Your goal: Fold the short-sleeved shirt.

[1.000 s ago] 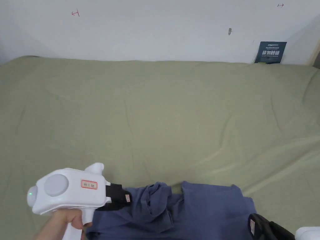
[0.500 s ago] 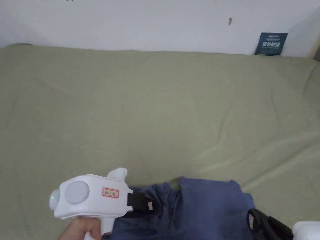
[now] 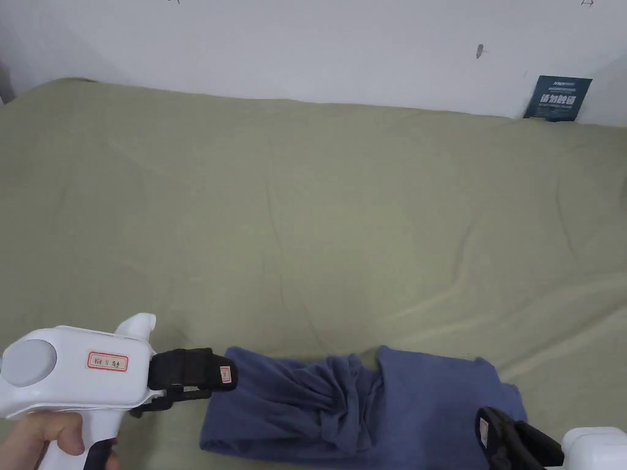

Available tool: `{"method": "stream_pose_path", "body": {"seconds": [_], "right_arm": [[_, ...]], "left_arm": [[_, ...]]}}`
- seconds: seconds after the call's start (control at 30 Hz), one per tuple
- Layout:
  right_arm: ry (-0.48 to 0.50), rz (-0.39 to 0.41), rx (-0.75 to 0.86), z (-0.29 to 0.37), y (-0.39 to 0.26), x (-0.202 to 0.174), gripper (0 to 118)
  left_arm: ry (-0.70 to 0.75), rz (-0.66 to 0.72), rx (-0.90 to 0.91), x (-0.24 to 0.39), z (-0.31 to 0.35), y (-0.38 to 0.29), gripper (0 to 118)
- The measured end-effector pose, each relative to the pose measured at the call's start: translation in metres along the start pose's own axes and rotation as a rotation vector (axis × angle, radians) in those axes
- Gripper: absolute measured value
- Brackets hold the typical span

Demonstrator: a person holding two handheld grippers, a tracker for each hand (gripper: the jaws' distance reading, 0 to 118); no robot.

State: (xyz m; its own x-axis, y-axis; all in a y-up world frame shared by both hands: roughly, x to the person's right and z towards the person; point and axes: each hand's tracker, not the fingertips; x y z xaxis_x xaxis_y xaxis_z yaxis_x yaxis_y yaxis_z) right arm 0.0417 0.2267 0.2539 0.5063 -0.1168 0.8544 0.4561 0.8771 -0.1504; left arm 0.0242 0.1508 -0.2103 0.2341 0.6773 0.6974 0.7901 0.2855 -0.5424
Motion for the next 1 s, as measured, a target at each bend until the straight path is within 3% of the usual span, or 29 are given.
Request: {"method": "stream_pose_path", "body": {"seconds": [0.3, 0.33, 0.37, 0.4, 0.47, 0.5, 0.53, 0.57, 0.67, 0.77, 0.9, 1.0], "right_arm": [[-0.026, 0.009, -0.014, -0.001, 0.000, 0.001, 4], [-0.025, 0.007, -0.015, -0.001, 0.000, 0.002, 4], [-0.027, 0.005, -0.016, -0.002, 0.000, 0.002, 4], [-0.027, 0.005, -0.016, -0.003, 0.000, 0.003, 4], [-0.026, -0.001, -0.011, -0.003, -0.001, 0.003, 4], [-0.023, -0.004, -0.010, -0.003, -0.001, 0.003, 4], [-0.020, -0.008, -0.004, -0.002, -0.001, 0.003, 4], [-0.018, -0.007, -0.001, -0.001, -0.001, 0.002, 4], [-0.019, 0.006, 0.016, 0.003, 0.000, 0.002, 4], [-0.031, 0.030, 0.049, 0.005, 0.002, 0.002, 4], [-0.030, 0.025, 0.085, 0.007, 0.010, 0.005, 4], [-0.036, 0.052, 0.109, 0.005, 0.013, 0.005, 4]], "left_arm": [[-0.183, 0.027, -0.037, -0.010, -0.055, 0.008, 118], [-0.203, 0.049, -0.039, -0.008, -0.056, 0.010, 110], [-0.244, 0.077, -0.059, -0.007, -0.058, 0.010, 94], [-0.309, 0.083, -0.094, -0.006, -0.061, 0.009, 58], [-0.152, 0.041, -0.108, -0.011, -0.071, 0.008, 23], [-0.070, 0.016, -0.117, -0.013, -0.077, 0.006, 13], [-0.047, 0.003, -0.123, -0.021, -0.074, 0.006, 14], [-0.178, 0.068, -0.084, -0.021, -0.069, 0.009, 13], [-0.099, 0.033, -0.023, -0.014, -0.044, 0.005, 13], [-0.110, 0.049, 0.024, 0.007, -0.008, -0.008, 13], [-0.019, 0.073, 0.109, 0.005, 0.053, -0.006, 13], [0.126, 0.033, 0.160, 0.012, 0.097, -0.002, 13]]}}
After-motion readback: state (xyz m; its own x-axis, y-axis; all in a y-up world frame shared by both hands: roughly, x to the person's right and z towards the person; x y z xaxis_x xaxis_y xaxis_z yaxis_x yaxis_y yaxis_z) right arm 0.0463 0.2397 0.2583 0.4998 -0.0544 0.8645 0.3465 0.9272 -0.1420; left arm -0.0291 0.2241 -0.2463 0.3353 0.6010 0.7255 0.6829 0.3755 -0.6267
